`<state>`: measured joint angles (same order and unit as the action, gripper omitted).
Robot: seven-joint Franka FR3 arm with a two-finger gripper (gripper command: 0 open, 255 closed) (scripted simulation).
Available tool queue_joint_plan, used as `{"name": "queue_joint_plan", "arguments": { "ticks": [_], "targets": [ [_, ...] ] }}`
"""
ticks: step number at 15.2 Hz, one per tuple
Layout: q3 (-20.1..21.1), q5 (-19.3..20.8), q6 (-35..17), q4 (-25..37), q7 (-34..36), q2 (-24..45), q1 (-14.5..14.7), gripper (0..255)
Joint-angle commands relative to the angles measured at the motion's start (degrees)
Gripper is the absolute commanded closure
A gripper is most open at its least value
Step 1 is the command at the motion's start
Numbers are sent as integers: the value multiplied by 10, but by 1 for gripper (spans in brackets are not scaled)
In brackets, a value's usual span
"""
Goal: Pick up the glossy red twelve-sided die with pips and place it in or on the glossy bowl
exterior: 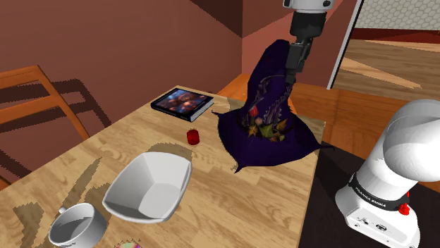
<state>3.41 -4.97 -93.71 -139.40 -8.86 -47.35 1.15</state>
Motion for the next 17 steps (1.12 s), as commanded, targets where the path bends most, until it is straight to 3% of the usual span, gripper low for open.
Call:
{"name": "queue_joint_plan", "arguments": {
  "ticks": [1,9,17],
  "targets": [
    [0,0,0,0,0,0,0,0],
    [52,-20,-138,6,41,144,9,0],
    [97,-9,-252,62,91,316,14,0]
  ]
}}
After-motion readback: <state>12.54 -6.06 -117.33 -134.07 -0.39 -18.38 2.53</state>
